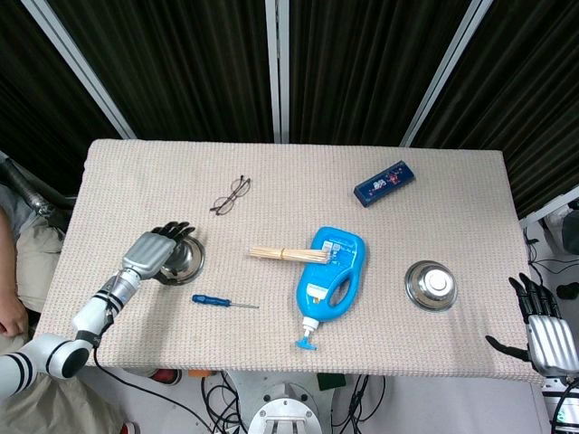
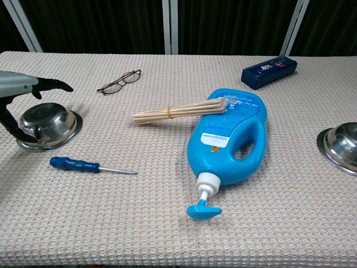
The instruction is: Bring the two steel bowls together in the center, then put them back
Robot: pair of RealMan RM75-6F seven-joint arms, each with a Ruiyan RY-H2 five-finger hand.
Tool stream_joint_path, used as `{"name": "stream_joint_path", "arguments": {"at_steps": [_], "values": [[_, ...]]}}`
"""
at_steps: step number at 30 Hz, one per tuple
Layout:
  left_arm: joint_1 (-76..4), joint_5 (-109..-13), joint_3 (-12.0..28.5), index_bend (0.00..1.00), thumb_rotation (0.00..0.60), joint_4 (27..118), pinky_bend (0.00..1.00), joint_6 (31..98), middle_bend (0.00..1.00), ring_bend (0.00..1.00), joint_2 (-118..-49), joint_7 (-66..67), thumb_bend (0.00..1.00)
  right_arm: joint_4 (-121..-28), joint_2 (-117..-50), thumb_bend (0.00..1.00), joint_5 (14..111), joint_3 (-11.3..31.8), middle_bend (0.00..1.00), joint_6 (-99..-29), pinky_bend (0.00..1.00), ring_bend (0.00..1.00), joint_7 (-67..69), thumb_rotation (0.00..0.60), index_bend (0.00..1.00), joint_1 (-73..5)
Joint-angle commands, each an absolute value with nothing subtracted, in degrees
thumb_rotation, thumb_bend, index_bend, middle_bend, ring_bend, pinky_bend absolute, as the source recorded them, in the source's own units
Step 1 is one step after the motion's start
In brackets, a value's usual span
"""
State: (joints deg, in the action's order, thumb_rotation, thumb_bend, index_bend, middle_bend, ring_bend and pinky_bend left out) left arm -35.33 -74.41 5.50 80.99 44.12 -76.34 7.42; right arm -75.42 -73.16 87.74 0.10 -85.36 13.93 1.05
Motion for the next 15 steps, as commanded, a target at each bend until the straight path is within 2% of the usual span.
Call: {"name": "stream_joint_path", "arguments": {"at_steps": [1,7,11,15], "values": [[-35.74,-74.23,5.49,0.02,0.596,80.38,0.2,44.2,0.0,0.01,-76.83,7.3,0.07,-75.36,-73.12,0.13,87.64,0.12,0.0,-85.13,0.0,0.0,13.99,0.6,0.0,0.94],[-36.66,-73.48,4.87,0.06,0.599,80.37,0.23,43.09,0.0,0.01,-76.7,7.34,0.08,-75.19,-73.0,0.13,87.48,0.12,0.0,-84.73,0.0,0.0,14.13,0.6,0.0,0.8],[-37.1,-73.24,4.43,0.14,0.6,80.47,0.28,42.87,0.05,0.03,-76.72,7.78,0.09,-74.91,-73.08,0.13,87.27,0.18,0.0,-84.45,0.0,0.0,14.36,0.6,0.0,0.71],[-37.73,-71.94,4.18,0.18,0.6,79.67,0.31,41.96,0.09,0.07,-77.22,8.38,0.1,-74.62,-73.3,0.14,87.22,0.06,0.0,-84.25,0.0,0.0,14.53,0.6,0.0,0.73]]}}
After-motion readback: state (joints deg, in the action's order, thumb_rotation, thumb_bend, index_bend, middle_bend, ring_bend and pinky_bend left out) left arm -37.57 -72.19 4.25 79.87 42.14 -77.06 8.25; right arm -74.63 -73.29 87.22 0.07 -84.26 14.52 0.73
